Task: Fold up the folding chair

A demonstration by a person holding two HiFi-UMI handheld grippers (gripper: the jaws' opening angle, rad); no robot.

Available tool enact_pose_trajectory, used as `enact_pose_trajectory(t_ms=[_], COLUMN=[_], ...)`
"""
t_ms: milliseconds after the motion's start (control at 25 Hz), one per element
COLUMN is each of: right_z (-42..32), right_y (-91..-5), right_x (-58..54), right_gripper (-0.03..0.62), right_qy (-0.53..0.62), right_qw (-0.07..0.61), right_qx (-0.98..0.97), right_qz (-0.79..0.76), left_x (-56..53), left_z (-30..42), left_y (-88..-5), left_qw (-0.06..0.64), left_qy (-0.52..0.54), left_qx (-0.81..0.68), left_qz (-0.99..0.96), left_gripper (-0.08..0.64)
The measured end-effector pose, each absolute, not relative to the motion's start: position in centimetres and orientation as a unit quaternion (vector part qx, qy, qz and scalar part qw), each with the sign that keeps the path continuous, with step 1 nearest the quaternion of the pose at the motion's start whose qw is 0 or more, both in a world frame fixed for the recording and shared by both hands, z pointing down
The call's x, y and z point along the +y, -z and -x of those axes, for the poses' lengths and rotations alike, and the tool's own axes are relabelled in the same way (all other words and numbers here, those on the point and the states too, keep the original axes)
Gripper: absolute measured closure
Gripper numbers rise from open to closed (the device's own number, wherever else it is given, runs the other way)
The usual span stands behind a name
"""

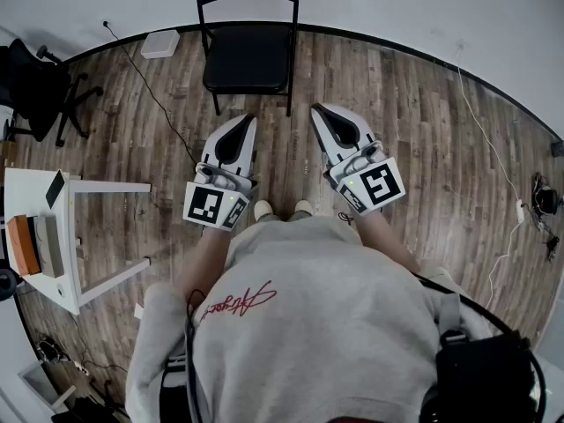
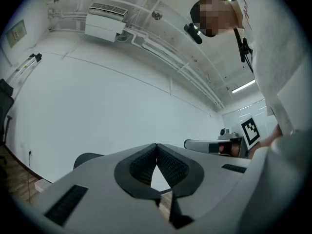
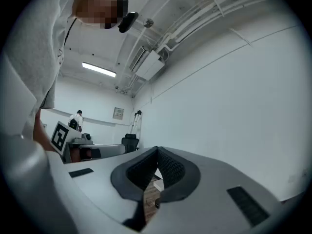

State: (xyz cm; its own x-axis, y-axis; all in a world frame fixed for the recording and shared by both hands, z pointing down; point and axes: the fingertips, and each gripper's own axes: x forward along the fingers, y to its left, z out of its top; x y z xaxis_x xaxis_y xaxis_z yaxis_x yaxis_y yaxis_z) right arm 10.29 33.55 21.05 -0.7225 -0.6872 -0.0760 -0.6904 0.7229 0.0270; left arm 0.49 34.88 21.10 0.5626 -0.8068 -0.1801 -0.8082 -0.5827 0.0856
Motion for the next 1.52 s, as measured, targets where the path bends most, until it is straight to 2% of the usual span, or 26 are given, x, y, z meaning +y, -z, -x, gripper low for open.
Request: enact_pose_trajectory(t_ms=[640, 1280, 1520], right_z=[-9.9, -12.3, -12.6], right_y=[-21.2, -18.5, -19.2], right_x=[33.3, 34.0, 33.3], right_gripper=[0.580, 0.579, 0.580], right_qy=[-0.024, -0.135, -0.127], right_qw=[0.032, 0.054, 0.054], right_qx=[0.930, 0.935, 0.942], right_qz=[0.365, 0.325, 0.307], left_x=[35.0, 34.3, 33.9], left_z=[-1.5, -4.3, -4.3], left_y=[-21.0, -20.6, -21.1], left_qw=[0.006, 0.016, 0.009], left_qy=[-0.097, -0.109, -0.104], left_qx=[0.443, 0.479, 0.499], left_qz=[0.891, 0.871, 0.860], left_gripper=[0.543, 0.543, 0.543])
